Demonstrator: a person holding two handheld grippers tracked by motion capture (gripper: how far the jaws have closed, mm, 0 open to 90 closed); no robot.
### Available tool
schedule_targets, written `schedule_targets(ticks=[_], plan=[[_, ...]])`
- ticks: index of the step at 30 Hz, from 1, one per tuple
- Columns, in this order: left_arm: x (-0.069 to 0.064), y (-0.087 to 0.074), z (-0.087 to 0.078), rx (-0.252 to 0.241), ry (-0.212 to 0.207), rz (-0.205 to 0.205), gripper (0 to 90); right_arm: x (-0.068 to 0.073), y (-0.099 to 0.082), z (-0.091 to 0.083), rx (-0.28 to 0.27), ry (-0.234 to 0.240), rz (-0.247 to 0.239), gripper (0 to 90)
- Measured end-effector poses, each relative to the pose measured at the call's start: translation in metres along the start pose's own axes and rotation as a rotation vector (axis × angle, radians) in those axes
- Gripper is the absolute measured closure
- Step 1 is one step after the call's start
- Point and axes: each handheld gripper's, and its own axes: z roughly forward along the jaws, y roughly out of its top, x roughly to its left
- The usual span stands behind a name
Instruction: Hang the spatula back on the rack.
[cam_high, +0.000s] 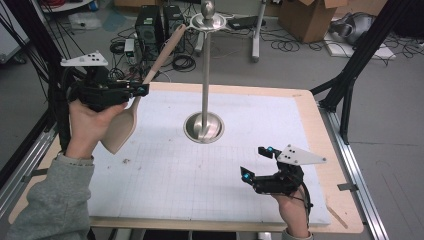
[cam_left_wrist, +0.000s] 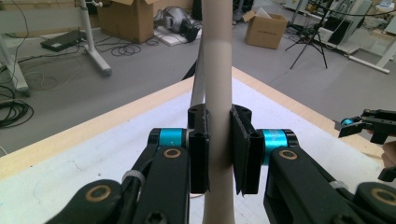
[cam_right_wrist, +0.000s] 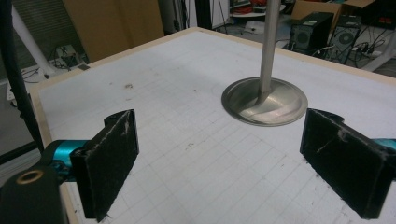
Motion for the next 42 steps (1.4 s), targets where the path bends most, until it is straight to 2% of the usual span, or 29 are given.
schedule_targets(ticks=[9,11,25,32,42], plan=[[0.001,-0.002,0.008,0.034,-0.010,0.000,78.3,0.000,-0.001,0.000,0.004,0.000,0.004,10.7],[0.001,-0.002,0.011,0.042,-0.021,-0.011,78.4,0.000,-0.001,0.001,0.008,-0.002,0.003,10.7],[0.003,-0.003,0.024,0.081,-0.018,-0.003,78.3,-0.001,-0.002,0.001,0.008,0.002,0.005,10.7],[0.005,-0.004,0.032,0.102,-0.043,-0.006,78.3,-0.002,-0.003,0.001,0.012,0.001,0.009,10.7],[0.010,-0.005,0.039,0.108,-0.069,-0.014,78.3,-0.002,-0.003,-0.001,0.010,0.002,0.009,10.7]])
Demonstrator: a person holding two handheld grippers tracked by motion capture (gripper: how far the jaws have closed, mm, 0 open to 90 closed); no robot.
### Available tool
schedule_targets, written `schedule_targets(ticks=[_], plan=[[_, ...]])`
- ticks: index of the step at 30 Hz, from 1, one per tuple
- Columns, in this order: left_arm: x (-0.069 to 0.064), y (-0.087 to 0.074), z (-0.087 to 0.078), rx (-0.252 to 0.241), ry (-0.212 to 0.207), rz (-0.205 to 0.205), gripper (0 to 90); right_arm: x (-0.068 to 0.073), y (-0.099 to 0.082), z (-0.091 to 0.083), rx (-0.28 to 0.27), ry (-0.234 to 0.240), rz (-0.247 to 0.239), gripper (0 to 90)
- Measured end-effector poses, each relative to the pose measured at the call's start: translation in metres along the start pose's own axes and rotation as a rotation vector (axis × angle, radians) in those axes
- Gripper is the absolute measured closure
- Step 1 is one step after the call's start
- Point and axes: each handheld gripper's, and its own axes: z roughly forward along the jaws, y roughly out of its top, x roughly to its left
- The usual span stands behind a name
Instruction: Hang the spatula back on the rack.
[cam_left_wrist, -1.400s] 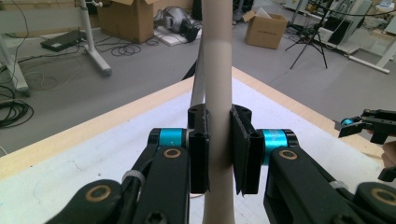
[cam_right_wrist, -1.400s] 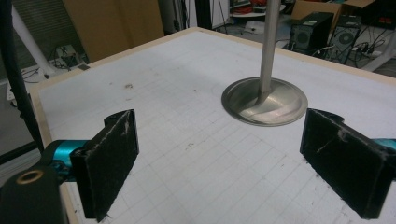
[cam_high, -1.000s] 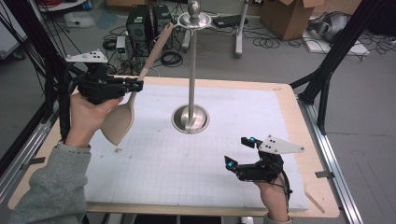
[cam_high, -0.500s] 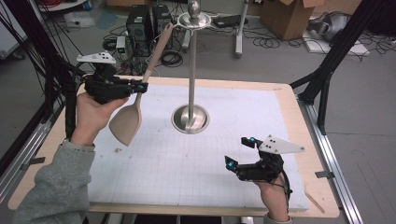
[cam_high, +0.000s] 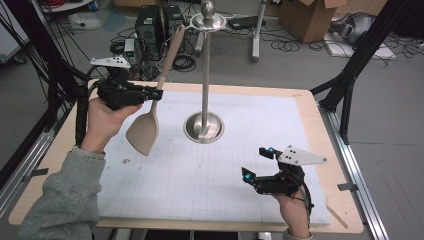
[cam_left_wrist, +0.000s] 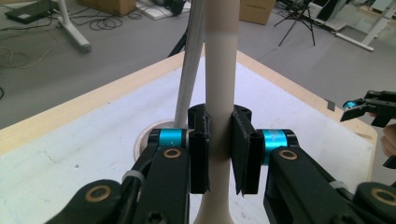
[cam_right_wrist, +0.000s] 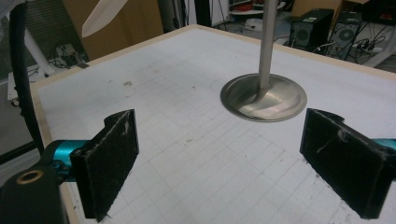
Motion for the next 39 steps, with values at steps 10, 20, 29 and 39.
schedule_targets(ticks=[10,20,29,39], plan=[[0.002,0.000,0.009,0.017,0.004,0.016,78.3,-0.001,-0.001,-0.002,-0.001,-0.008,0.001,10.7],[0.004,0.002,0.020,0.038,-0.003,0.028,78.2,-0.001,-0.002,-0.005,-0.003,-0.008,0.006,10.7],[0.005,0.003,0.030,0.047,0.002,0.035,78.2,-0.001,-0.003,-0.007,-0.001,-0.013,0.005,10.7],[0.006,0.005,0.041,0.063,0.006,0.040,78.1,-0.002,-0.004,-0.013,-0.011,-0.018,0.009,10.7]])
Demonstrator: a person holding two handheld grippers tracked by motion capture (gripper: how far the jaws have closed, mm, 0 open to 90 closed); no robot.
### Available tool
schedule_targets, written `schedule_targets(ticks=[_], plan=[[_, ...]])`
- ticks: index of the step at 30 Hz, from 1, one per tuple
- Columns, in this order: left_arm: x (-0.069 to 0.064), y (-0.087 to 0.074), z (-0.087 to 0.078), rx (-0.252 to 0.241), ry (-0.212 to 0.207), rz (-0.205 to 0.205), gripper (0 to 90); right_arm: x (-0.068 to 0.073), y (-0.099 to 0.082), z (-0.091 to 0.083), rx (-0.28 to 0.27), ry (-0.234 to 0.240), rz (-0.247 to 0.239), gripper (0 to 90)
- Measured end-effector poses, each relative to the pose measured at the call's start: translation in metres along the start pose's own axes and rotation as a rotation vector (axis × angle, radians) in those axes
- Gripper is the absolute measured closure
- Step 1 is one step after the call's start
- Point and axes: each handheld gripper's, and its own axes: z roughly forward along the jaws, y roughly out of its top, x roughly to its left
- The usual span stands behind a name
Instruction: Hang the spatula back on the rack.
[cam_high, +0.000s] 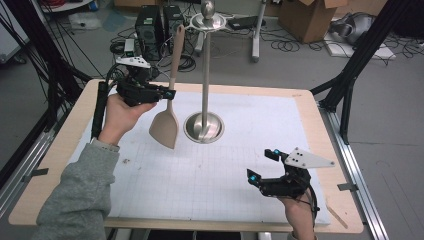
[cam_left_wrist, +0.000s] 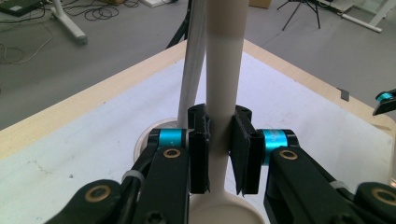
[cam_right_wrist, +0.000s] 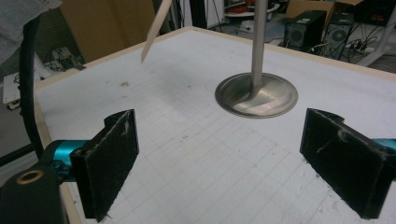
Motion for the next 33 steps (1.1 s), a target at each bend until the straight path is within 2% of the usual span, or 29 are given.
schedule_targets(ticks=[19,33], plan=[[0.005,0.002,0.018,-0.016,-0.010,0.006,77.7,-0.003,-0.004,-0.004,0.005,-0.011,0.010,10.7],[0.009,0.004,0.028,-0.024,0.002,0.006,76.9,-0.002,-0.005,-0.007,0.005,-0.016,0.014,10.7]])
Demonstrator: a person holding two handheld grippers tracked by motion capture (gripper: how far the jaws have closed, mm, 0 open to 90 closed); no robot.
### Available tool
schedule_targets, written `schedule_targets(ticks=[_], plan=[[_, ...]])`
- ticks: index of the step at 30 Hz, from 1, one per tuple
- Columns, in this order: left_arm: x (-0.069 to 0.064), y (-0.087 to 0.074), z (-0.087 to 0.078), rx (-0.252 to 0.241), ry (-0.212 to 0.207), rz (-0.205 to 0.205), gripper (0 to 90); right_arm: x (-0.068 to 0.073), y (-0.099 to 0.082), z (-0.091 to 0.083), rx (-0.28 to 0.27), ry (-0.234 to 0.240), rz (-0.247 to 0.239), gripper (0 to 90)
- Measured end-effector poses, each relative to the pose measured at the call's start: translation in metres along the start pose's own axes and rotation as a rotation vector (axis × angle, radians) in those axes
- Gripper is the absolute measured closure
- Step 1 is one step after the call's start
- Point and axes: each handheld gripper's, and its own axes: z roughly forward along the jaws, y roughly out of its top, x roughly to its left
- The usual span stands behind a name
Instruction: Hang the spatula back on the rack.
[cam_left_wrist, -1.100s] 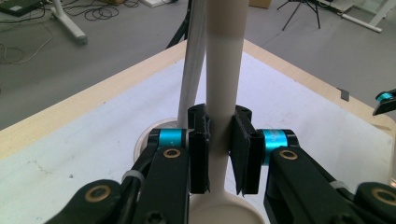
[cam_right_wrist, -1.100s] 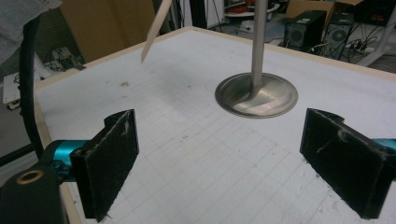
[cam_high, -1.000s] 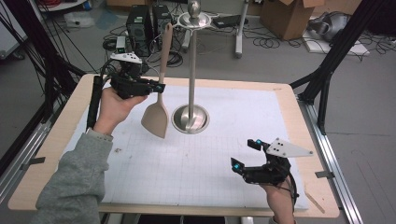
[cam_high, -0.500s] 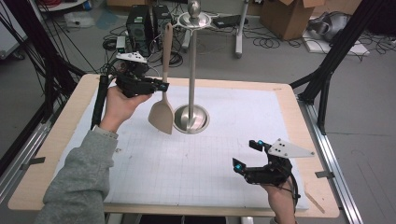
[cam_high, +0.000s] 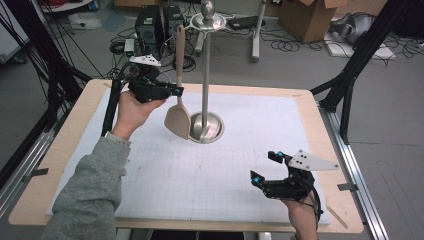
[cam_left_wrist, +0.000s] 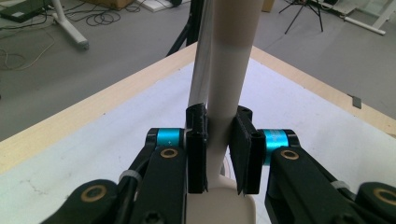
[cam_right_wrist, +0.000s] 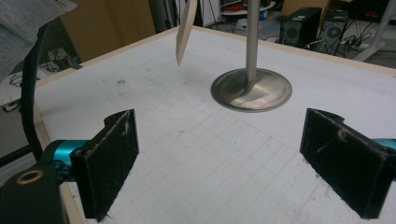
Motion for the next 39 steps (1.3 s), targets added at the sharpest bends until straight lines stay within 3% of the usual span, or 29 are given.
schedule_targets(ticks=[14,21,26,29,32,37,39], plan=[[0.002,0.000,0.003,-0.023,-0.030,-0.028,73.8,-0.002,-0.001,-0.002,-0.006,-0.008,0.003,10.7],[0.006,0.000,-0.004,-0.032,-0.016,-0.038,66.2,0.000,-0.001,0.000,0.004,-0.007,0.000,10.7],[0.005,0.000,-0.008,-0.034,-0.020,-0.029,43.3,0.000,-0.001,0.001,0.006,-0.004,0.000,10.7],[0.003,0.000,-0.012,-0.028,0.006,-0.024,24.5,0.000,-0.002,0.001,0.007,-0.006,0.001,10.7],[0.003,0.000,-0.015,-0.017,0.029,-0.026,12.4,0.000,-0.002,0.001,0.012,-0.004,0.003,10.7],[0.000,-0.001,-0.018,0.018,0.043,-0.019,8.2,0.001,-0.001,0.002,0.011,-0.003,-0.004,10.7],[-0.002,-0.002,-0.020,0.004,0.051,-0.011,8.2,0.002,-0.001,0.002,0.016,-0.003,-0.005,10.7]])
